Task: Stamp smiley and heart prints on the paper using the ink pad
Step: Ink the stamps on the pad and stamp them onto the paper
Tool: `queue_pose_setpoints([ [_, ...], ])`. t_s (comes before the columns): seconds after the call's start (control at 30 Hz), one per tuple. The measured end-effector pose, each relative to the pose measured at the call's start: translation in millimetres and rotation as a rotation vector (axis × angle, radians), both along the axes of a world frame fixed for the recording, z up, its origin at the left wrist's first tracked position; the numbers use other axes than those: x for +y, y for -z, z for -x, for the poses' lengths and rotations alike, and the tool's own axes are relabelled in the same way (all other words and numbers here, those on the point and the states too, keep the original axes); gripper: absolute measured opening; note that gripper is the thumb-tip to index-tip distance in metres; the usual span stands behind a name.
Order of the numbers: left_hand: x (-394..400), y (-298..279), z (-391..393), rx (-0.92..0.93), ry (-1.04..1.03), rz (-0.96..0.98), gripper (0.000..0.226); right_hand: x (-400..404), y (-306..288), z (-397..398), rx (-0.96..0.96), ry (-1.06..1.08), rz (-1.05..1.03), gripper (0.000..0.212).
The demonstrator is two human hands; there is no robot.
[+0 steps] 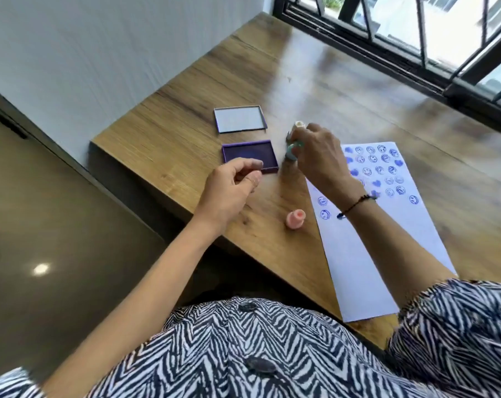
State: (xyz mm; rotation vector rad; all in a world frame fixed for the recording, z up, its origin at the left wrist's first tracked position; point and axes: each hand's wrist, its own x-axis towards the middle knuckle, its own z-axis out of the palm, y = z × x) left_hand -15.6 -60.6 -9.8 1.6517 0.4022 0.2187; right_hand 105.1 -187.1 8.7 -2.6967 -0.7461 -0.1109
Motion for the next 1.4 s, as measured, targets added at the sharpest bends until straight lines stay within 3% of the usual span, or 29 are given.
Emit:
queue_pose_setpoints([
  [0.07,1,-4,1,-0.026,-0.035,0.07,0.017,-3,-6,8,0.168,0.086,-0.331,0.015],
  [0.17,-1,-12,3,-0.055,-0.029,0.153,0.019,-5,-23,32,0.667,0.007,-0.816,0.021],
  [0.23,-1,-16,5,-0.066,-0.015,0.122,0.019,-3,-27,44,0.764,-0.057,-0.837,0.022],
  [0.5,4,-14,16,-0.073,-0.073,0.064,0.013,5,-21,55,0.779,-0.047,-0.799,0.016],
  [0.6,7,-10,17,-0.054,-0.083,0.085,0.009,8,-17,55,0.807,-0.103,-0.698,0.012],
  [0.73,9,-4,18,-0.061,-0.105,0.249,0.005,13,-18,50,0.738,-0.13,-0.688,0.022],
  [0.8,17,5,20,-0.071,-0.196,0.324,0.01,17,-19,40,0.605,-0.087,-0.67,0.021],
  [0.93,23,16,17,-0.091,-0.266,0.296,0.011,29,-21,22,0.096,-0.116,-0.321,0.012],
  [1.03,19,19,12,-0.124,-0.266,0.254,0.007,50,-16,19,-0.041,-0.331,-0.057,0.015],
  [1.13,16,24,12,-0.145,-0.305,0.19,0.005,58,-16,9,-0.171,-0.356,-0.071,0.012],
  [1.27,18,25,11,-0.138,-0.314,0.018,0.011,59,0,16,-0.055,-0.459,0.124,0.013],
  [1.4,18,27,11,-0.129,-0.283,-0.058,0.02,62,-11,6,-0.028,-0.441,0.071,0.013],
])
